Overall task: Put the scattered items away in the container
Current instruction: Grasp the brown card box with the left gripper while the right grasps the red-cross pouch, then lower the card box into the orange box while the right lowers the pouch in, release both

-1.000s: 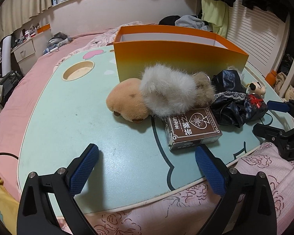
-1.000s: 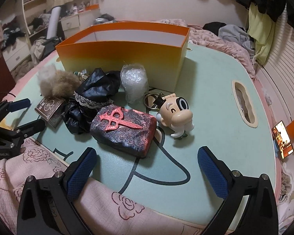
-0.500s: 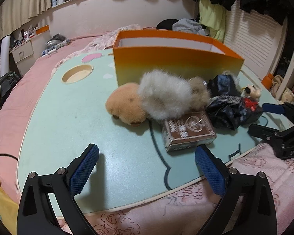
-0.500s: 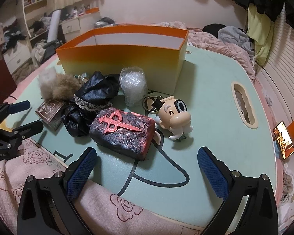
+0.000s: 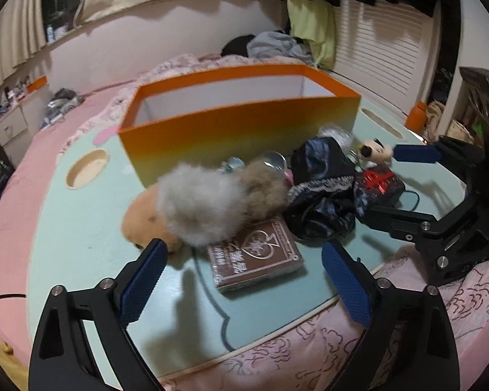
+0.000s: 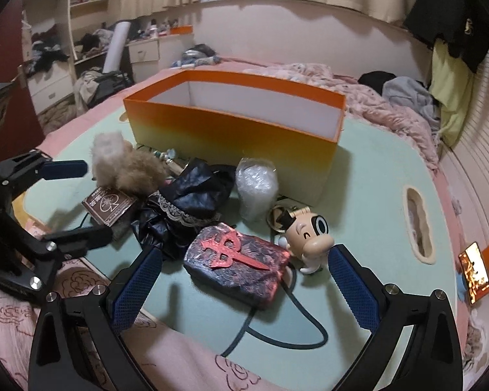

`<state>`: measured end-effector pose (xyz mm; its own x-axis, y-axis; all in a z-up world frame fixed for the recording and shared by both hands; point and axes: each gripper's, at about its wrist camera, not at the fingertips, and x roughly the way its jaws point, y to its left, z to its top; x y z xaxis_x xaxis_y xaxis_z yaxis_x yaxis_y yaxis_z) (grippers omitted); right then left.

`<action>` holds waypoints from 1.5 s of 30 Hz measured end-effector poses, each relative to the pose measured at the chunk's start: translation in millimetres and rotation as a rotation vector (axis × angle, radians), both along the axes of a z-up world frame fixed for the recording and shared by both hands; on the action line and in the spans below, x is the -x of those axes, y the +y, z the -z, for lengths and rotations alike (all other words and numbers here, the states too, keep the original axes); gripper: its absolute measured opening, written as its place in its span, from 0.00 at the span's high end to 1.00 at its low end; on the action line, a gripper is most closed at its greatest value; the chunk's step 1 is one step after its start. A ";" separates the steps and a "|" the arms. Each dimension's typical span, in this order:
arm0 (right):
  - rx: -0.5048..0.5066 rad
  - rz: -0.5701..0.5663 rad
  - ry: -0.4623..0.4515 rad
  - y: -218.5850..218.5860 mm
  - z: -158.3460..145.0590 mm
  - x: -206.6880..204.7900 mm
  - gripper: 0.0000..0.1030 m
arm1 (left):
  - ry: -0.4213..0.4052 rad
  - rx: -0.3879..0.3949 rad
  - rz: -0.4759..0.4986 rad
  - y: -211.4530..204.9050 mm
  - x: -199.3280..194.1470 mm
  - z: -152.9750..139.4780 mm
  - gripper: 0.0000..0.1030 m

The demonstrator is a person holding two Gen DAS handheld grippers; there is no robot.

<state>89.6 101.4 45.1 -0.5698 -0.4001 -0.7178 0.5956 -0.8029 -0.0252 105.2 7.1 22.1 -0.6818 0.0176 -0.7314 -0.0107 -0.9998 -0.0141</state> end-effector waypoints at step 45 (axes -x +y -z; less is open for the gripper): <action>0.191 -0.026 0.129 18.4 -51.0 -17.7 0.34 | 0.214 -0.026 0.037 -5.6 -18.8 -51.8 0.39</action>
<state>107.3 119.8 96.1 -0.6397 -0.5376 -0.5493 0.6177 -0.7849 0.0488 124.0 1.5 73.9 -0.8199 0.0624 -0.5691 -0.0530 -0.9980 -0.0331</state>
